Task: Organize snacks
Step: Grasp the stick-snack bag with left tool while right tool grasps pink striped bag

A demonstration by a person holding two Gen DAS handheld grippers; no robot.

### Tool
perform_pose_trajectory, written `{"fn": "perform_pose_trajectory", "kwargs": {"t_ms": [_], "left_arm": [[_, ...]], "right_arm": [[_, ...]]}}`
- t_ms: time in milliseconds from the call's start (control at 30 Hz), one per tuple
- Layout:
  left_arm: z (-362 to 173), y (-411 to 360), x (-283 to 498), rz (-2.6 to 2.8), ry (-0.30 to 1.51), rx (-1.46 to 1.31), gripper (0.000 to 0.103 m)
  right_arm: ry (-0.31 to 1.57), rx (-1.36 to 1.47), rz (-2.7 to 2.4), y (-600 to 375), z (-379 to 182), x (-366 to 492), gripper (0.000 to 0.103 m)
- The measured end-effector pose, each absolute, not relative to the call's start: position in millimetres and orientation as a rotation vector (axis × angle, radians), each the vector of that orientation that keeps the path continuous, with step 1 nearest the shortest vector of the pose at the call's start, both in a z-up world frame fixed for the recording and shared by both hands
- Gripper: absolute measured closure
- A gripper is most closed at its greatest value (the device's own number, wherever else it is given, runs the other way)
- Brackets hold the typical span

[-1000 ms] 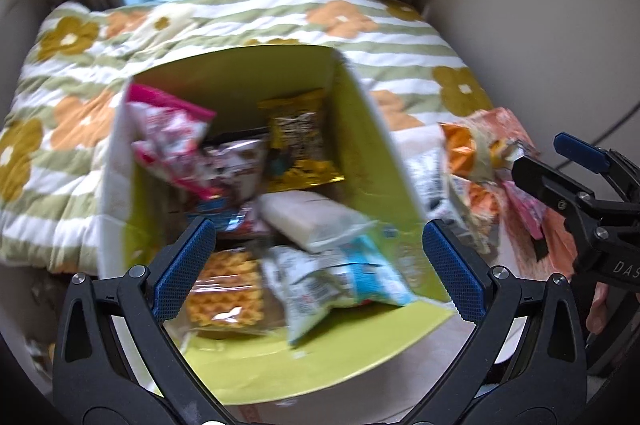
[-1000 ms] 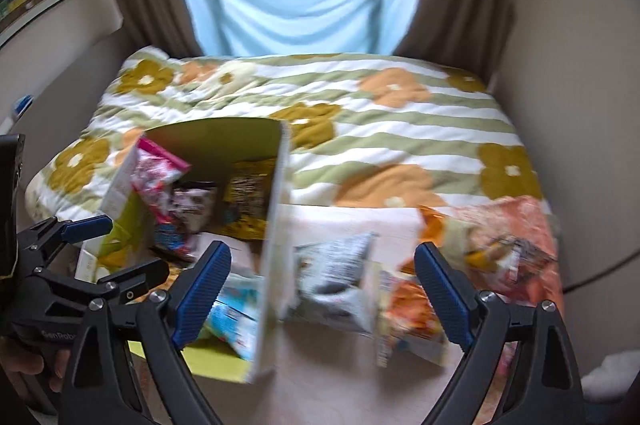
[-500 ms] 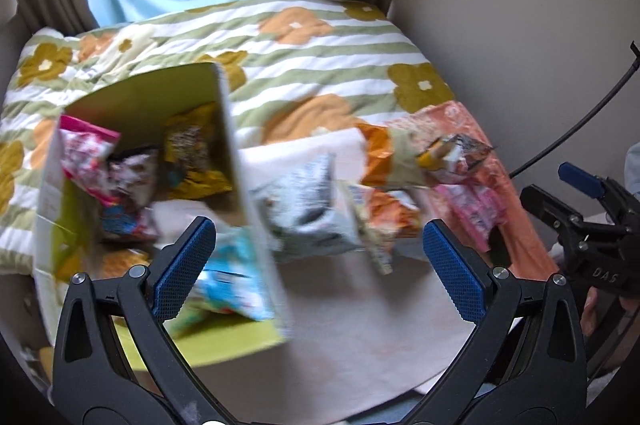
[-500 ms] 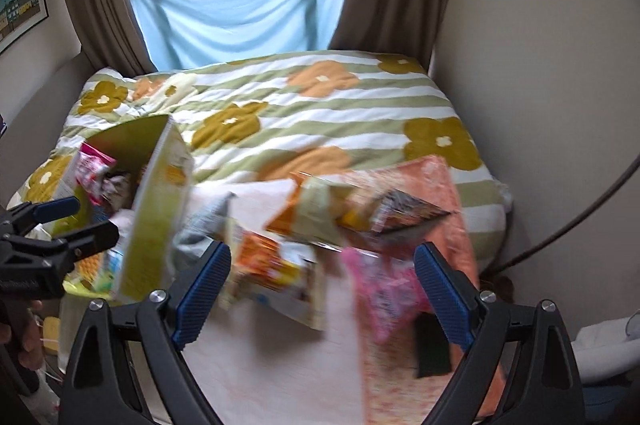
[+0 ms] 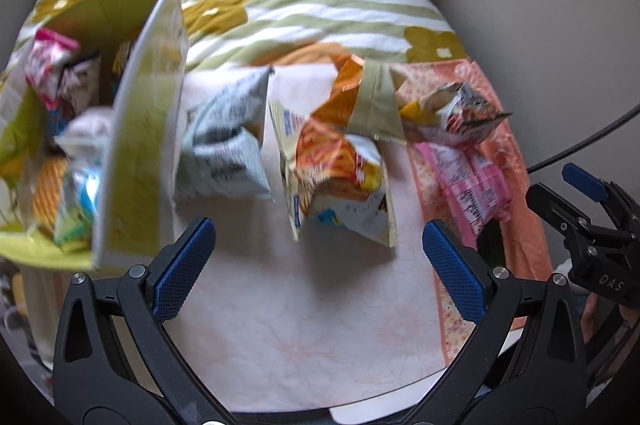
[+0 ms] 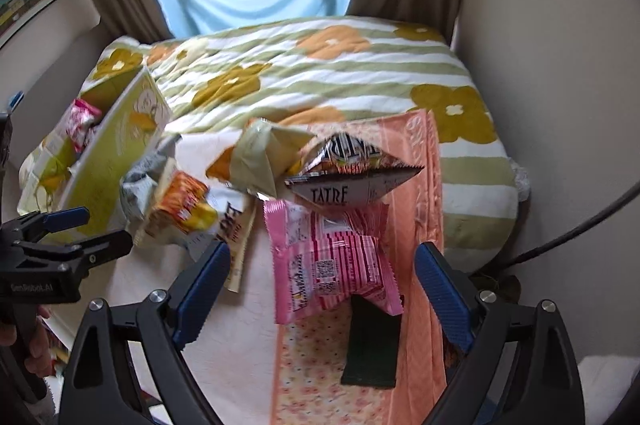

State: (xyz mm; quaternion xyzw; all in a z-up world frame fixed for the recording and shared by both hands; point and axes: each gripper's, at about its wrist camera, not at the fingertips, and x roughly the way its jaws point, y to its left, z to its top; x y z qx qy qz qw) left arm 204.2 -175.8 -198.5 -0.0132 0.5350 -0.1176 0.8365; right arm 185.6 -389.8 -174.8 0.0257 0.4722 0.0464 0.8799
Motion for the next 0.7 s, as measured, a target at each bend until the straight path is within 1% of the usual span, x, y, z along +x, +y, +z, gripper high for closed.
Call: {"fn": "perform_pose_trajectory", "kwargs": {"t_ms": [133, 333, 433, 700], "left_arm": [[-223.4, -178.3, 204.8, -0.227, 1.139, -0.080, 0.000], [-259.4, -181.4, 223.3, -0.204, 1.138, -0.182, 0.000], [-271.0, -184.6, 233.6, -0.220, 1.130, -0.253, 0.000], [-290.3, -195.6, 252.1, -0.228, 1.113, -0.295, 0.001]], "right_arm": [[1.013, 0.034, 0.118, -391.8, -204.5, 195.4, 0.012], [1.024, 0.002, 0.142, -391.8, -233.4, 203.8, 0.012], [1.023, -0.022, 0.147, -390.0, -243.0, 206.8, 0.012], [1.011, -0.032, 0.156, -387.2, -254.5, 210.5, 0.012]]}}
